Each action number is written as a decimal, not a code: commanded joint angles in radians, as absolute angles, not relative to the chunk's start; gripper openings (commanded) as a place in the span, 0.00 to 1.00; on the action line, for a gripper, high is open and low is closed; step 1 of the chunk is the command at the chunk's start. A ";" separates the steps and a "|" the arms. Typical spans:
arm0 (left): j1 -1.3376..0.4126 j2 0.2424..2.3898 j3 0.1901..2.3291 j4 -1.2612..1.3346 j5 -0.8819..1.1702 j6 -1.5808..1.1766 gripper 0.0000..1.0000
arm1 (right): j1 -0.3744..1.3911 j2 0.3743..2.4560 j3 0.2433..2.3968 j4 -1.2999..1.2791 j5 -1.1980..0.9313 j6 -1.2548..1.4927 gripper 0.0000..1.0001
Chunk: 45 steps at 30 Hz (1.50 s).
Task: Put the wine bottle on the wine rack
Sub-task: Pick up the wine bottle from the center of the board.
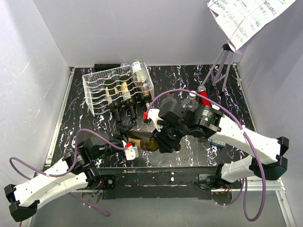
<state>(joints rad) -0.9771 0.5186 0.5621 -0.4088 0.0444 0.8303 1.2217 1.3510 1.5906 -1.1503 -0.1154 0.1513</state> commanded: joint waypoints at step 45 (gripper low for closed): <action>-0.974 0.411 0.621 0.149 -0.794 0.589 0.98 | 1.235 1.074 1.681 -1.057 0.264 0.370 0.01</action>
